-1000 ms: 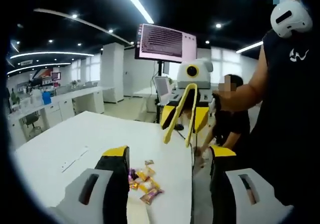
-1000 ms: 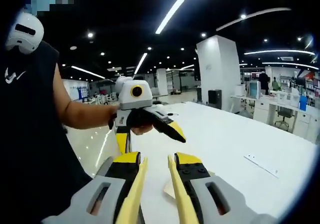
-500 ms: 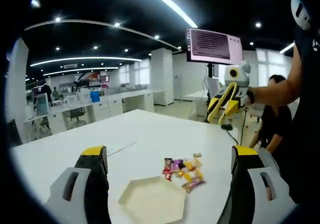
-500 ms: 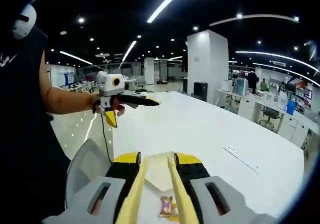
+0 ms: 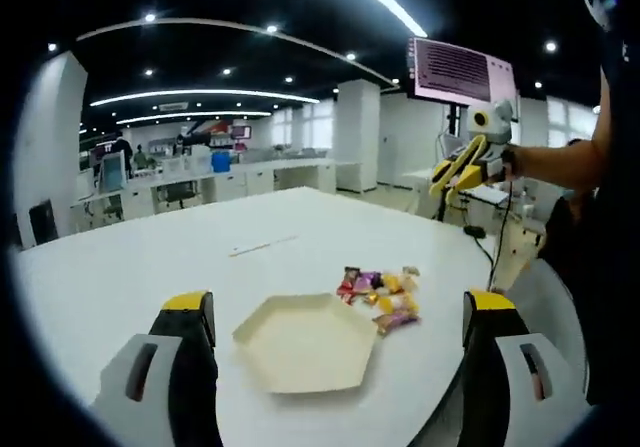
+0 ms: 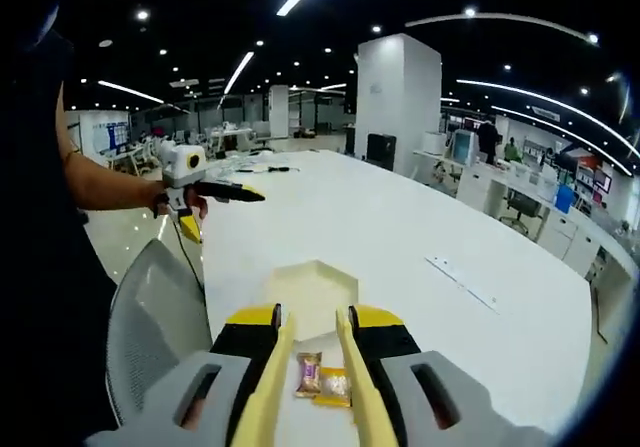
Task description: Place the target food into the container with the food tongs after gripping and lifting it, then release it inside without dropping or visibly crushing the food.
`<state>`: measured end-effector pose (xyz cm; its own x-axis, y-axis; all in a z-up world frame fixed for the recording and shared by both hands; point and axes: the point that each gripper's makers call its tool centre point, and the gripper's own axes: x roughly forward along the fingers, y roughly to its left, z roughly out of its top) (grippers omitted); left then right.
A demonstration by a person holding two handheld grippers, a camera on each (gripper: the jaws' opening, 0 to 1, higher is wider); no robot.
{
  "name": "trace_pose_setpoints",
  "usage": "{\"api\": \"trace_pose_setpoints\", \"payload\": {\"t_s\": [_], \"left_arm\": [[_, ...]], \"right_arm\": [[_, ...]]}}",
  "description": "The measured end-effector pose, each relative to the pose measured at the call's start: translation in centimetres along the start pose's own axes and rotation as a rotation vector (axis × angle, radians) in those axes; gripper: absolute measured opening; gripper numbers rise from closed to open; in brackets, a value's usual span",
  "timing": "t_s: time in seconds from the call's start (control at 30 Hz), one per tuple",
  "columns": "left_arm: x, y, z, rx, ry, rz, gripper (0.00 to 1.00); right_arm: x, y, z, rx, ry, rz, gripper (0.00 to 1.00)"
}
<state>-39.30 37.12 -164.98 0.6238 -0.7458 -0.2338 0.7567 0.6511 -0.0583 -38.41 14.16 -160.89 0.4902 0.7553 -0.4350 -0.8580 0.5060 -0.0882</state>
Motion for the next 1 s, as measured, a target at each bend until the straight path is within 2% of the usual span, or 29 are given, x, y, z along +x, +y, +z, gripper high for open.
{"api": "trace_pose_setpoints", "payload": {"t_s": [0.1, 0.2, 0.27, 0.53, 0.87, 0.93, 1.0], "left_arm": [[-0.4, -0.2, -0.5, -0.002, 0.011, -0.007, 1.00], [-0.4, 0.1, -1.2, 0.037, 0.041, 0.002, 1.00], [-0.2, 0.3, -1.4, 0.058, 0.047, 0.011, 0.99], [0.3, 0.0, -2.1, 0.041, 0.037, 0.012, 0.99], [0.2, -0.5, -4.0, 0.043, 0.062, 0.032, 0.99], [0.2, -1.0, -4.7, 0.025, 0.075, 0.009, 0.99], [0.1, -1.2, -5.1, 0.031, 0.081, 0.013, 1.00]], "right_arm": [[0.0, -0.3, -0.7, 0.002, 0.010, -0.009, 0.27], [0.1, -0.9, -1.7, -0.033, 0.036, -0.028, 0.27], [0.2, -0.9, -2.0, -0.026, 0.046, -0.022, 0.27], [0.2, -1.7, -3.1, -0.023, 0.074, -0.042, 0.27], [0.0, -2.9, -4.6, -0.039, 0.097, -0.043, 0.27], [0.3, -3.0, -5.0, -0.033, 0.100, -0.035, 0.27], [0.5, -3.1, -5.5, -0.035, 0.105, -0.036, 0.27]]}}
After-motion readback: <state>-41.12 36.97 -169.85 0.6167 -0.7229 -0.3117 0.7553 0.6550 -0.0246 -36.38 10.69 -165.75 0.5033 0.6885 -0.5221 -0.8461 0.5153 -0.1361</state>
